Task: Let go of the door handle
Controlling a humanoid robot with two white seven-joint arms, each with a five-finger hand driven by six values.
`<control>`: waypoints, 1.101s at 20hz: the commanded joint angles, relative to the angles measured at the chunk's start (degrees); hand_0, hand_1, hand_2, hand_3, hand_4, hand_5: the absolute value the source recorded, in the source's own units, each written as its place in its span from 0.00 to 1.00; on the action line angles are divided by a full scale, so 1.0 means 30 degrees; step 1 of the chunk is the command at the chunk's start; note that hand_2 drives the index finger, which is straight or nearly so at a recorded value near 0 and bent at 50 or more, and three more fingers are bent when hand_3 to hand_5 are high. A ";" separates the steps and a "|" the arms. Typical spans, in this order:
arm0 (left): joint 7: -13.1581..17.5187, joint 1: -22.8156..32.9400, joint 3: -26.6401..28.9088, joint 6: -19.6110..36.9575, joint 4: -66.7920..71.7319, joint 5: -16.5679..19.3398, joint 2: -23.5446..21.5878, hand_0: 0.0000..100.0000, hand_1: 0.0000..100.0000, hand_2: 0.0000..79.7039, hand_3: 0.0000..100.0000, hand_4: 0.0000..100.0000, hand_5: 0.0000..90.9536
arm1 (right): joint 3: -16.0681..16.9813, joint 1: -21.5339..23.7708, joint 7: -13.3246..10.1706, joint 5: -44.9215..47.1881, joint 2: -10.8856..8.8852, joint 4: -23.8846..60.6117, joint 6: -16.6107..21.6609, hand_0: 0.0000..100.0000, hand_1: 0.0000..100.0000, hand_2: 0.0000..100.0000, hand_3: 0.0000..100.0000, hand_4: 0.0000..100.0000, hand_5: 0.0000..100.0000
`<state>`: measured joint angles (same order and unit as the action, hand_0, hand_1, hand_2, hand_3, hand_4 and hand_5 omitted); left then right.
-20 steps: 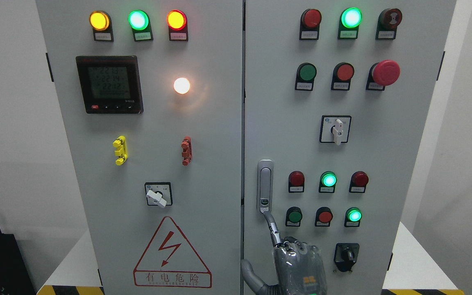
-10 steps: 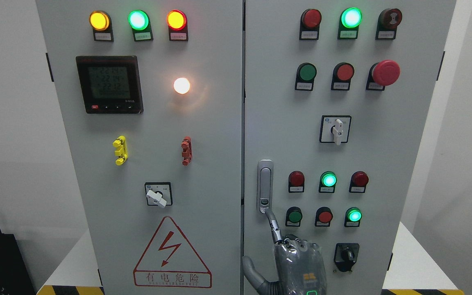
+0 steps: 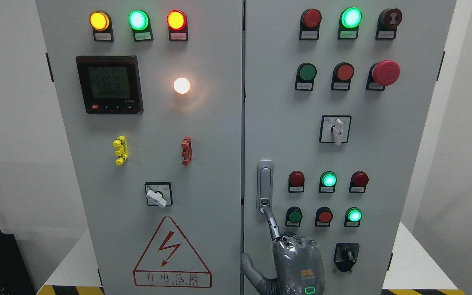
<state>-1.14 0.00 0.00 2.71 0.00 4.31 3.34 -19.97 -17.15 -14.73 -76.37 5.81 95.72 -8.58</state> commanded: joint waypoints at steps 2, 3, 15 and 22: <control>0.0000 -0.0059 0.0029 0.0005 0.0176 0.0000 0.0000 0.12 0.39 0.00 0.00 0.00 0.00 | -0.0022 -0.0054 0.0048 -0.0001 0.0026 -0.0149 -0.0041 0.28 0.36 0.00 0.98 0.90 1.00; 0.0000 -0.0059 0.0029 0.0005 0.0176 0.0000 0.0000 0.12 0.39 0.00 0.00 0.00 0.00 | -0.0022 -0.0025 0.0048 -0.0001 0.0026 -0.0178 -0.0041 0.28 0.36 0.00 0.98 0.90 1.00; 0.0000 -0.0059 0.0029 0.0005 0.0176 0.0000 0.0000 0.12 0.39 0.00 0.00 0.00 0.00 | -0.0022 -0.0054 0.0136 -0.0030 0.0026 -0.0178 -0.0305 0.29 0.35 0.00 0.98 0.90 1.00; 0.0000 -0.0059 0.0029 0.0005 0.0176 0.0000 0.0000 0.12 0.39 0.00 0.00 0.00 0.00 | -0.0022 -0.0054 0.0340 -0.0001 0.0026 -0.0179 -0.0305 0.29 0.35 0.00 0.98 0.89 1.00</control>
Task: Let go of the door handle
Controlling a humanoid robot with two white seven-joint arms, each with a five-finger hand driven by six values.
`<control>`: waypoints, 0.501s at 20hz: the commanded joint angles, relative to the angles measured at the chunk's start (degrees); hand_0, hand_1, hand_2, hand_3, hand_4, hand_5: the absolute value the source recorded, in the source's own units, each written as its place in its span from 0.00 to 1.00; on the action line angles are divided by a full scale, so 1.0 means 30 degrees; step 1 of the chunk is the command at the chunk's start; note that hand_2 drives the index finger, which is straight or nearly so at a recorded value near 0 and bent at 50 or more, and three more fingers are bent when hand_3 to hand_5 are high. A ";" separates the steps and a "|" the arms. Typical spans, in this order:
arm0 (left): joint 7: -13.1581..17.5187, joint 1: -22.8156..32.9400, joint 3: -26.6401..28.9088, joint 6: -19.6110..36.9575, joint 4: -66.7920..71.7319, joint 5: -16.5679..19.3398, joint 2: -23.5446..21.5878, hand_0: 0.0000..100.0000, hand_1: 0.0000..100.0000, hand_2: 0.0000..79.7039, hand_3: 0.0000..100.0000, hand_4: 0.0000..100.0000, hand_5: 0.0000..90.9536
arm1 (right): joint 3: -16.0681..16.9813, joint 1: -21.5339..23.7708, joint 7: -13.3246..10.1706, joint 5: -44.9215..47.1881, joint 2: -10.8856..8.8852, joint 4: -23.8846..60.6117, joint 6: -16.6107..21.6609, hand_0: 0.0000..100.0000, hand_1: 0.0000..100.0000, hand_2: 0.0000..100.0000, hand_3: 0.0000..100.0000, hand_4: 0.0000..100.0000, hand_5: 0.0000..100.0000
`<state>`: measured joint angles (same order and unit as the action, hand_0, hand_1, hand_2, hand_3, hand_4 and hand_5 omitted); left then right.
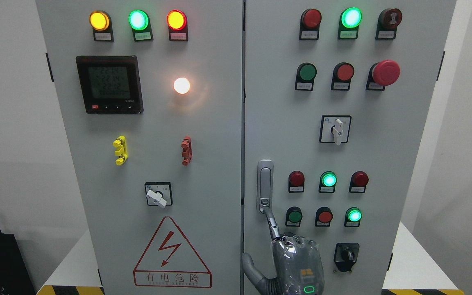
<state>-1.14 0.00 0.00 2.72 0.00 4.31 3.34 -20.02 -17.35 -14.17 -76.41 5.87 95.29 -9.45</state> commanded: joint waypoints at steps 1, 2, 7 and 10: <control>0.0000 -0.0059 0.0029 0.0002 0.0176 0.0000 0.0000 0.12 0.39 0.00 0.00 0.00 0.00 | 0.0023 0.0013 0.0212 0.0011 0.0005 -0.0035 -0.0013 0.29 0.35 0.00 0.98 0.88 1.00; 0.0000 -0.0059 0.0029 0.0002 0.0176 0.0000 0.0000 0.12 0.39 0.00 0.00 0.00 0.00 | -0.0006 0.0013 0.0213 0.0011 0.0005 -0.0035 -0.0013 0.29 0.35 0.00 0.98 0.88 1.00; 0.0000 -0.0059 0.0029 0.0002 0.0176 0.0000 0.0000 0.12 0.39 0.00 0.00 0.00 0.00 | 0.0023 0.0013 0.0242 0.0011 0.0005 -0.0064 -0.0042 0.29 0.35 0.00 0.98 0.87 1.00; 0.0000 -0.0059 0.0029 0.0002 0.0176 0.0000 0.0000 0.12 0.39 0.00 0.00 0.00 0.00 | 0.0023 0.0013 0.0242 -0.0018 0.0005 -0.0093 -0.0042 0.29 0.34 0.00 0.98 0.87 1.00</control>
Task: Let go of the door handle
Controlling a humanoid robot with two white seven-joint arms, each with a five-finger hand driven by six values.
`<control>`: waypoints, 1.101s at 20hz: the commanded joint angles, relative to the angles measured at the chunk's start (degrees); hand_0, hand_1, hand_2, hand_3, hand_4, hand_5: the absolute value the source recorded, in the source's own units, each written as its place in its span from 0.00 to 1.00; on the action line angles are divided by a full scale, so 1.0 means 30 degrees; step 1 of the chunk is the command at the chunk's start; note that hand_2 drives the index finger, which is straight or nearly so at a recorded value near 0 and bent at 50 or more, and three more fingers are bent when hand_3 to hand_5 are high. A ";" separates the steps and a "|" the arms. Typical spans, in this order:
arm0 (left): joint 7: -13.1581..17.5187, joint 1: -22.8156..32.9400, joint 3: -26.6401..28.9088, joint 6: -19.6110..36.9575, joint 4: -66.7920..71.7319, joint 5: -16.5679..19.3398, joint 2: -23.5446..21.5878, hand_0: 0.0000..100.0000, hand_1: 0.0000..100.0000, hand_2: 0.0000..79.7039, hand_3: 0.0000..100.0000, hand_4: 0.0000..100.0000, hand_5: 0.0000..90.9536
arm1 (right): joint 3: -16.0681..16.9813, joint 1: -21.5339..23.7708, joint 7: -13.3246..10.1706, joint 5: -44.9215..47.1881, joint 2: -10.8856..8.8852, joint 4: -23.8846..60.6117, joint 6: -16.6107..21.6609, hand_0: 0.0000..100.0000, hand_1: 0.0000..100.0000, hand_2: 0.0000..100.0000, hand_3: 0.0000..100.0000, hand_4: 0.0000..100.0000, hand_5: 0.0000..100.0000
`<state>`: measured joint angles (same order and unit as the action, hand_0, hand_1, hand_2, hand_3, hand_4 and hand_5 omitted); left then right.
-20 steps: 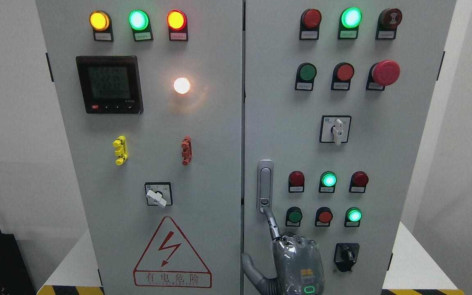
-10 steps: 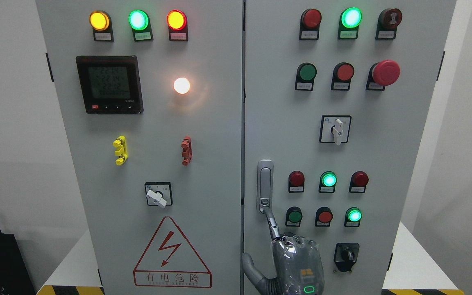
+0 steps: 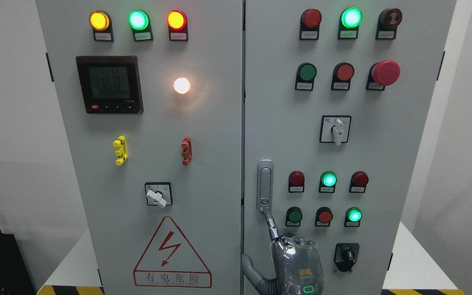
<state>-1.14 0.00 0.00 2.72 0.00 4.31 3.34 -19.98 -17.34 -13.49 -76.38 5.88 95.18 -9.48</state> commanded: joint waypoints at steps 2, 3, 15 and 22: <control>-0.0001 -0.0058 0.0029 0.0002 0.0176 0.0000 0.0000 0.12 0.39 0.00 0.00 0.00 0.00 | 0.0011 0.0008 0.0014 0.0002 0.0002 -0.0057 -0.0032 0.29 0.34 0.00 0.99 0.87 1.00; -0.0001 -0.0059 0.0029 0.0002 0.0176 0.0000 0.0000 0.12 0.39 0.00 0.00 0.00 0.00 | 0.0011 0.0008 0.0014 0.0002 0.0002 -0.0057 -0.0032 0.29 0.34 0.00 0.99 0.87 1.00; -0.0001 -0.0059 0.0029 0.0002 0.0176 0.0000 0.0000 0.12 0.39 0.00 0.00 0.00 0.00 | 0.0011 -0.0022 0.0278 -0.0027 0.0002 -0.0057 -0.0296 0.29 0.34 0.00 0.99 0.87 1.00; -0.0001 -0.0059 0.0029 0.0002 0.0176 0.0000 0.0000 0.12 0.39 0.00 0.00 0.00 0.00 | 0.0011 0.0066 0.0278 -0.0027 0.0002 -0.0057 -0.0296 0.29 0.34 0.00 1.00 0.87 1.00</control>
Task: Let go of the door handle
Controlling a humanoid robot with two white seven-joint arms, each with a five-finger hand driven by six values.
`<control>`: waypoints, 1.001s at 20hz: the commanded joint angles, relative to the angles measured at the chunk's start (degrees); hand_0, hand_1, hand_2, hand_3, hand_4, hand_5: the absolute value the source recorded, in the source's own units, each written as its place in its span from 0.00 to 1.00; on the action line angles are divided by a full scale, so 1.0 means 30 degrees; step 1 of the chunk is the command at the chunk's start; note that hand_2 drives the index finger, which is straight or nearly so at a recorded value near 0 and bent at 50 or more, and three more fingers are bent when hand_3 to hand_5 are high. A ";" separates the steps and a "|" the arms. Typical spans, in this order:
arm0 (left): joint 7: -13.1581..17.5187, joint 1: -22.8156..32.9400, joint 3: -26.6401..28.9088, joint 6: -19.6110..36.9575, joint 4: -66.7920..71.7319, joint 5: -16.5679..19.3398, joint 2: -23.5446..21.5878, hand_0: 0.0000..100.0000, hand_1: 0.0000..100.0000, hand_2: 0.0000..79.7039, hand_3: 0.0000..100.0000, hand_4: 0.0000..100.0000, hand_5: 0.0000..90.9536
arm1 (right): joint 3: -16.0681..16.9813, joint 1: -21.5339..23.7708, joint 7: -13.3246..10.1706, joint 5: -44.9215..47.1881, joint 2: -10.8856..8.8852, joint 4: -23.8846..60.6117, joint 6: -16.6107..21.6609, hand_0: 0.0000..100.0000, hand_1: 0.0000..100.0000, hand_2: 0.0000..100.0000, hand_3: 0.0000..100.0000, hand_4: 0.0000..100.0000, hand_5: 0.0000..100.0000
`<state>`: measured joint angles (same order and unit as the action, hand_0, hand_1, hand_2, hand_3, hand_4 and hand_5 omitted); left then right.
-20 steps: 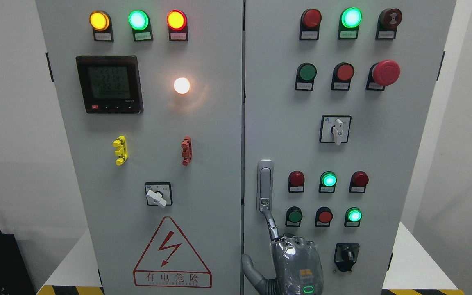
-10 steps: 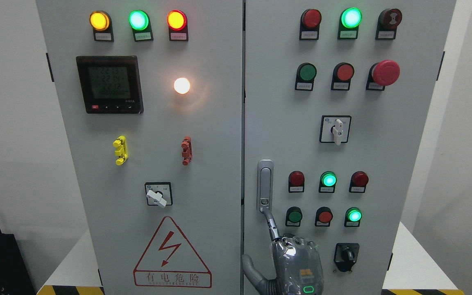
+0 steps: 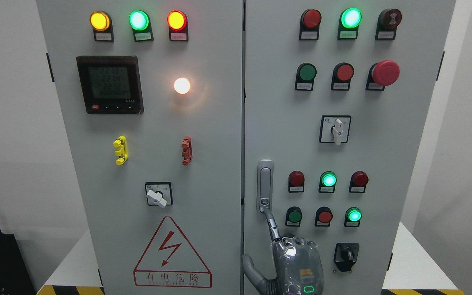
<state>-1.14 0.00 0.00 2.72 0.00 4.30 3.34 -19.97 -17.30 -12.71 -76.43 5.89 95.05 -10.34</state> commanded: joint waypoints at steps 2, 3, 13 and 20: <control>0.0000 -0.0059 0.0029 0.0000 0.0176 0.0002 0.0000 0.12 0.39 0.00 0.00 0.00 0.00 | 0.0007 0.0053 0.0018 -0.0011 -0.0001 -0.0014 -0.0011 0.29 0.34 0.00 1.00 0.87 1.00; 0.0000 -0.0059 0.0029 0.0000 0.0176 0.0002 0.0000 0.12 0.39 0.00 0.00 0.00 0.00 | 0.0007 0.0054 0.0018 -0.0011 -0.0001 -0.0014 -0.0011 0.29 0.34 0.00 1.00 0.87 1.00; 0.0000 -0.0059 0.0029 0.0000 0.0176 0.0002 0.0000 0.12 0.39 0.00 0.00 0.00 0.00 | 0.0007 0.0054 0.0399 -0.0011 0.0028 -0.0014 -0.0011 0.29 0.34 0.00 1.00 0.88 1.00; 0.0000 -0.0059 0.0029 0.0000 0.0176 0.0002 0.0000 0.12 0.39 0.00 0.00 0.00 0.00 | -0.0022 0.0083 0.0399 -0.0041 -0.0001 -0.0014 -0.0011 0.30 0.34 0.00 1.00 0.88 1.00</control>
<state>-1.14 0.00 0.00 2.72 0.00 4.31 3.34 -19.97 -17.11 -11.52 -76.52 5.91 95.03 -10.34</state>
